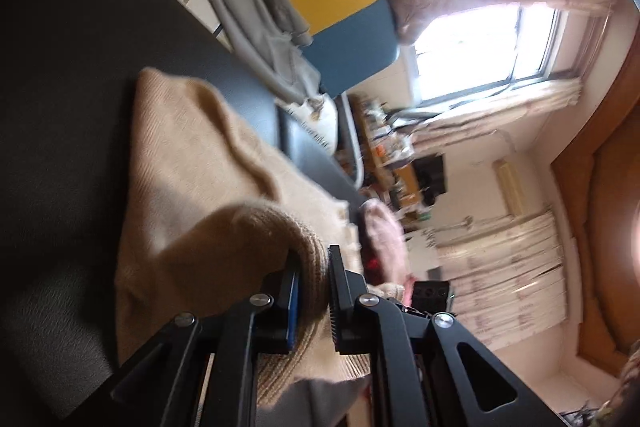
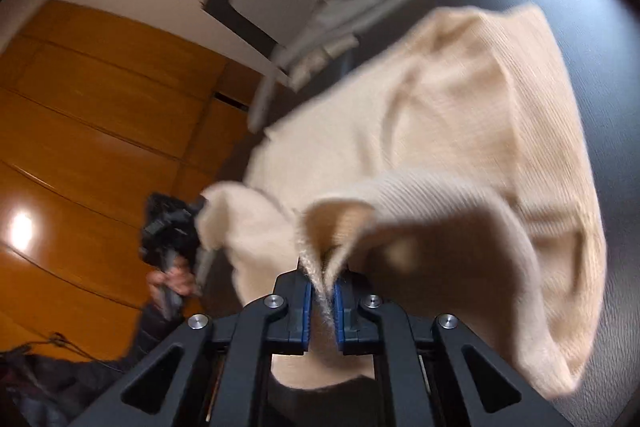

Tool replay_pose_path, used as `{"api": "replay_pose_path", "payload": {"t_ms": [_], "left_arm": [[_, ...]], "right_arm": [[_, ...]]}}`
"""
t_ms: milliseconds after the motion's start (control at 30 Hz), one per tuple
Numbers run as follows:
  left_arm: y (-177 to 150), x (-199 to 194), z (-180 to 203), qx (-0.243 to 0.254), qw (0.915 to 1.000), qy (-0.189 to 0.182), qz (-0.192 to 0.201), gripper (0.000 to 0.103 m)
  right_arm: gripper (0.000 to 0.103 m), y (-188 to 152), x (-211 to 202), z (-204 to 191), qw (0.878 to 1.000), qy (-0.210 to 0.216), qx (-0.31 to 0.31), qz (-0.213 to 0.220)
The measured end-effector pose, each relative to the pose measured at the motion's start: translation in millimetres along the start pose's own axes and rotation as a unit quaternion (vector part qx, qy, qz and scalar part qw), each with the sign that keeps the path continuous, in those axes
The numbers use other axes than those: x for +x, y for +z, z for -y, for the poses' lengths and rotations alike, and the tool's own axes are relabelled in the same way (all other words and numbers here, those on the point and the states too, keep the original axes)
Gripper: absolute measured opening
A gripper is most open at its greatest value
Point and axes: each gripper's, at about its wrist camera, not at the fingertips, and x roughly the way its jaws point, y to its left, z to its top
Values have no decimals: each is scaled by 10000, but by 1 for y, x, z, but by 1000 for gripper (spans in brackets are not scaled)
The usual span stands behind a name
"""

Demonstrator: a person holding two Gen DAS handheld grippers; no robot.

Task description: Fold clothes

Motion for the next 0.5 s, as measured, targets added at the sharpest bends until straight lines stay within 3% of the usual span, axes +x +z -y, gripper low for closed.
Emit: {"api": "replay_pose_path", "payload": {"t_ms": [200,300,400,500], "left_arm": [[35,5,-2,-332,9981,-236,452,8],[54,12,-15,-597,9958,54,693,8],[59,16,-23,-642,9947,437,680,8],[55,6,-23,-391,9954,631,604,13]], "right_arm": [[9,43,1,6,9947,564,444,741],[9,64,12,40,9822,583,1324,1202],[13,71,25,67,9668,497,2064,1421],[26,72,34,83,9570,646,2451,1412]]}}
